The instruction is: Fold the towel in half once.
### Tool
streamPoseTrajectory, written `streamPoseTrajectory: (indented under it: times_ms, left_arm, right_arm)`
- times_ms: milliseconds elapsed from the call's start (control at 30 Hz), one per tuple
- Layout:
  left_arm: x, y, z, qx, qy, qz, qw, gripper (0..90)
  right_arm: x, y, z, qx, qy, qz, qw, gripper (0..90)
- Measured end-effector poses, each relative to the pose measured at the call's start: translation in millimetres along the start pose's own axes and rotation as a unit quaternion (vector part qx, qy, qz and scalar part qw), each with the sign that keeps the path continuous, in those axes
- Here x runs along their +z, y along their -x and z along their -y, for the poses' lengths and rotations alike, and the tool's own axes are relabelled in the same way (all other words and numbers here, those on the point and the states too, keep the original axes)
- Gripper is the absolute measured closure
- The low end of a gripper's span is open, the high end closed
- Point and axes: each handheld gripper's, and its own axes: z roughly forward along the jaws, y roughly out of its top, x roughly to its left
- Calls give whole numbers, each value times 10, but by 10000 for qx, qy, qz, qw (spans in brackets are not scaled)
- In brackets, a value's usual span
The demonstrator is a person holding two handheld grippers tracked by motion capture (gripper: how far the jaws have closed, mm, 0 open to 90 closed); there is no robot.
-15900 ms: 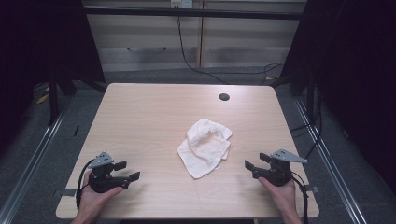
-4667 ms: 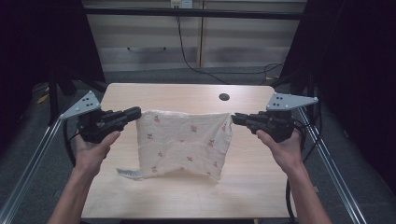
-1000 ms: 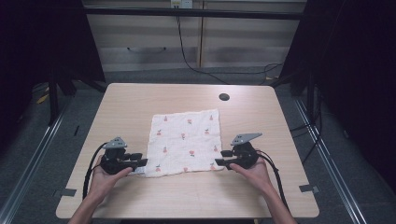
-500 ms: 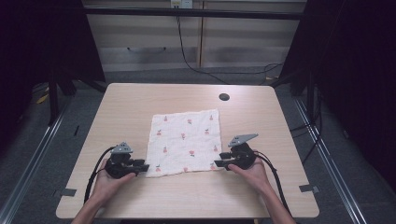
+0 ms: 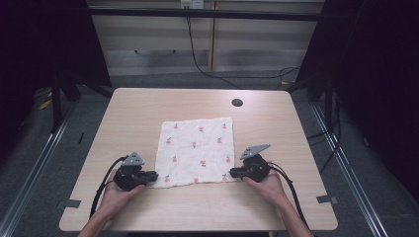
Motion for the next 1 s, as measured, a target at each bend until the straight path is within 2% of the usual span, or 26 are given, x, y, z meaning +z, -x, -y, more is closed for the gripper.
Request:
streamPoseTrajectory:
  times_ms: [100, 200, 233, 300, 433, 500, 567, 633, 700, 800, 900, 1000]
  left_arm:
    - [-11, 27, -2, 40, -86, -40, 9999, 885]
    - [-23, 64, 30, -34, -48, 72, 10000, 886]
    - [-35, 88, 49, -50, -56, 132, 9999, 887]
    - [-66, 154, 88, 54, -73, 134, 9999, 886]
    - [-120, 243, 162, 113, -97, 264, 9995, 885]
    - [-126, 292, 170, 152, -129, 264, 9995, 885]
    - [-121, 342, 181, 158, -122, 357, 9992, 885]
    - [-134, 391, 216, 123, -117, 467, 9988, 884]
    - [-152, 438, 245, 138, -122, 486, 9986, 883]
    - [-178, 512, 273, 238, -176, 533, 9981, 878]
    - [-190, 489, 260, 184, -139, 561, 9982, 833]
    - [-233, 421, 219, 22, 54, 561, 9984, 768]
  right_arm:
    - [-35, -13, 45, 78, -2, -82, 9999, 876]
    - [-82, -62, 88, 52, -83, -130, 9999, 879]
    - [-91, -80, 113, 46, -38, -179, 9998, 879]
    - [-128, -125, 157, 83, -72, -230, 9997, 879]
    - [-223, -237, 296, 107, -63, -381, 9992, 879]
    - [-278, -273, 368, 110, -43, -387, 9992, 878]
    - [-318, -293, 426, 126, -2, -399, 9991, 878]
    - [-340, -317, 449, 132, -15, -392, 9991, 878]
    - [-357, -336, 470, 59, -5, -354, 9994, 874]
    - [-378, -389, 492, 37, -20, -354, 9994, 838]
    - [-389, -438, 506, -67, -6, -357, 9993, 787]
    - [-409, -407, 477, -1, 77, -295, 9995, 755]
